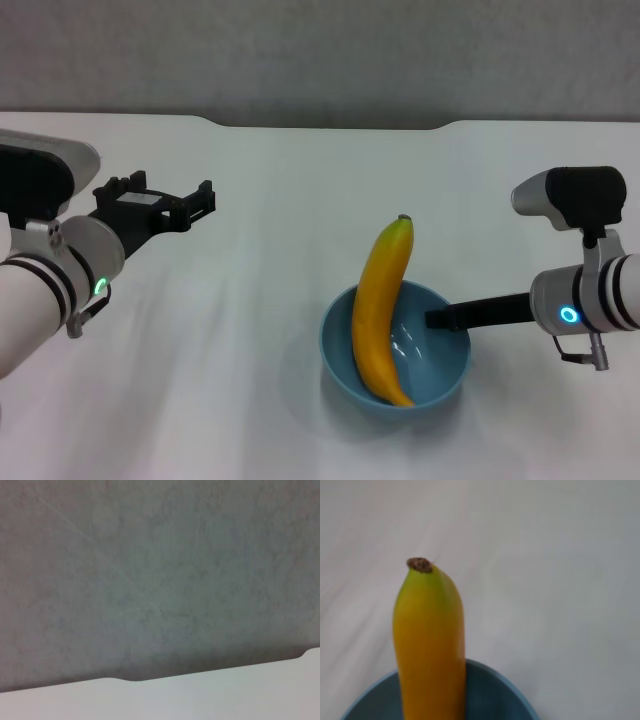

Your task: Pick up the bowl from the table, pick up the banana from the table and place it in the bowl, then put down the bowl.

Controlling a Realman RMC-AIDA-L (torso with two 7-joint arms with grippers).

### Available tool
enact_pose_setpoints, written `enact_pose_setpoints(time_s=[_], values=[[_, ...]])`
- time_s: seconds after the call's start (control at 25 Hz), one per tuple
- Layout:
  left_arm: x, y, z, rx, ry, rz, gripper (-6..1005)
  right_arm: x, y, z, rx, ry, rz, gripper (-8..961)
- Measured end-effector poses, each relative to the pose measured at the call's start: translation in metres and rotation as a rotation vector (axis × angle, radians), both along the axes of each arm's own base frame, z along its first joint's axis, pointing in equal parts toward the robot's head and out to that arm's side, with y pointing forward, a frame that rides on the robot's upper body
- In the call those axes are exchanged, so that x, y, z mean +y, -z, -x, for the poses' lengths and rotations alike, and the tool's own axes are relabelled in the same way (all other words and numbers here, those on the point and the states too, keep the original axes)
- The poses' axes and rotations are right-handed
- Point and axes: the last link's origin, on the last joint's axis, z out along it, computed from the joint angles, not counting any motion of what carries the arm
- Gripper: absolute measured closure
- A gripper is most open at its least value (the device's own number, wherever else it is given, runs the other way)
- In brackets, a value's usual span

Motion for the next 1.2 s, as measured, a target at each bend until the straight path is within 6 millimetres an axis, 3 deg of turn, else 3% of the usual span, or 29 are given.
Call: enact_pose_setpoints(time_s=[0.2, 0.32, 0.52, 0.96, 1.2], values=[[-0.001, 0.001, 0.005, 0.004, -0.012, 0.004, 91, 0.002, -0.002, -0.001, -0.015, -0.029, -0.012, 696], [-0.002, 0.001, 0.006, 0.005, -0.016, 0.003, 91, 0.000, -0.009, -0.001, -0.001, -0.062, -0.047, 461], [-0.003, -0.001, 0.011, 0.004, -0.027, -0.002, 91, -0.004, -0.020, 0.001, 0.007, -0.125, -0.092, 315], [-0.013, -0.004, 0.017, 0.004, 0.014, -0.033, 91, -0.018, -0.054, -0.020, -0.056, -0.206, -0.292, 92], [-0.021, -0.003, 0.030, 0.009, 0.078, -0.066, 91, -0.034, -0.058, -0.038, 0.001, -0.284, -0.435, 71]])
